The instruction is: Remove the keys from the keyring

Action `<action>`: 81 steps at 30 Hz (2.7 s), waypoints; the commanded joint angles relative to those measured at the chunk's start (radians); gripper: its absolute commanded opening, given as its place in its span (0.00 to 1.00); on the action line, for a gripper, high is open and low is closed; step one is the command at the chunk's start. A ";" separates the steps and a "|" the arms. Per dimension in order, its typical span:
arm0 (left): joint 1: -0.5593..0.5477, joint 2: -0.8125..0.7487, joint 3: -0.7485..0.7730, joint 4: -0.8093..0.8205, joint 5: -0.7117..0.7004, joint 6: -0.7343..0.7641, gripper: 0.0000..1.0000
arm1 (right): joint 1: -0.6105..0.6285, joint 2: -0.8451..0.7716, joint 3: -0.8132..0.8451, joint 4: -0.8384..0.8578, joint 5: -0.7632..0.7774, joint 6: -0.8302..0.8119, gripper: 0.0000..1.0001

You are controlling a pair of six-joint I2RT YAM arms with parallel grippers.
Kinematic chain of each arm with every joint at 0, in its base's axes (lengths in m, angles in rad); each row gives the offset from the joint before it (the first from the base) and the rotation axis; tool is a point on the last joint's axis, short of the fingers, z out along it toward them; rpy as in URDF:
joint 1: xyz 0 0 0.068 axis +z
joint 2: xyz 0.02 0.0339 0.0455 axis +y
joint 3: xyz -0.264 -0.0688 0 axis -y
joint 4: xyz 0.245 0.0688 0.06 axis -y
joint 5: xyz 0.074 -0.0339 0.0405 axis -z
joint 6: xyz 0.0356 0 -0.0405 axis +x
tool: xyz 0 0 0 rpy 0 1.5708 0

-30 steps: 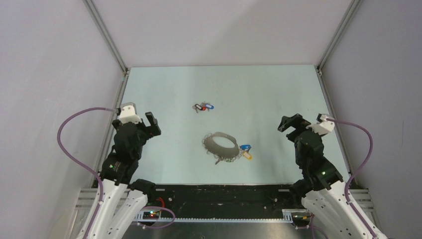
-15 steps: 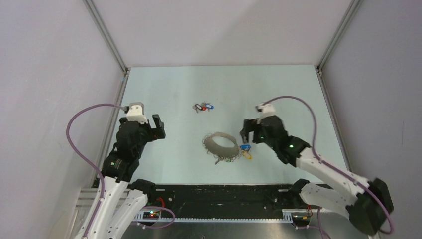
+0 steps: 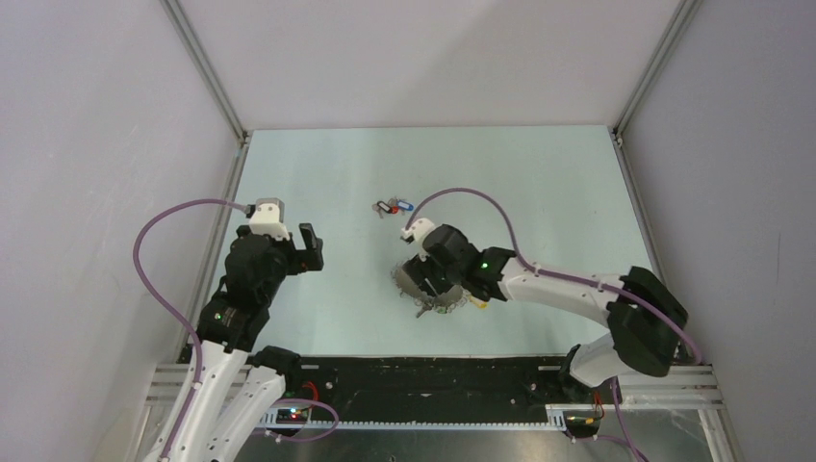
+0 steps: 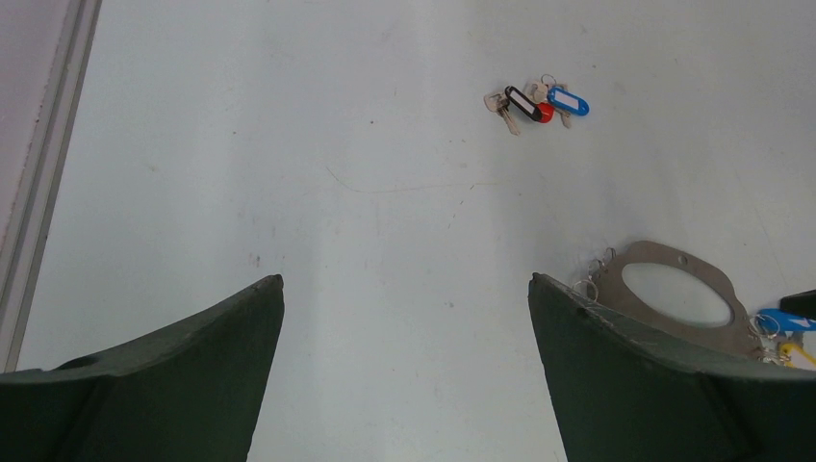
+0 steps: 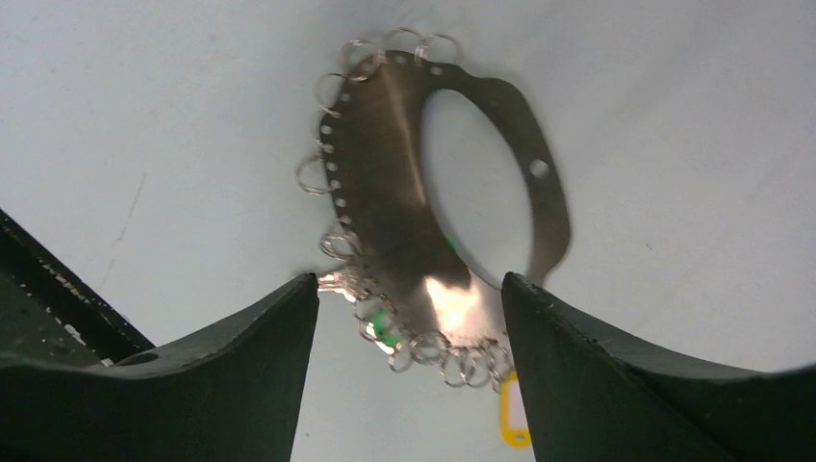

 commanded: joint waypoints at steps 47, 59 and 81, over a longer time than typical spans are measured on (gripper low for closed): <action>-0.093 0.149 -0.016 0.188 0.498 -0.260 0.91 | -0.170 -0.159 0.150 0.015 -0.271 0.061 0.00; -0.397 0.040 -0.302 0.890 0.297 -0.158 0.76 | -0.289 -0.331 0.150 0.003 -0.430 0.178 0.00; -0.552 0.360 -0.215 1.188 0.430 0.279 0.62 | -0.338 -0.407 0.150 0.031 -0.566 0.239 0.00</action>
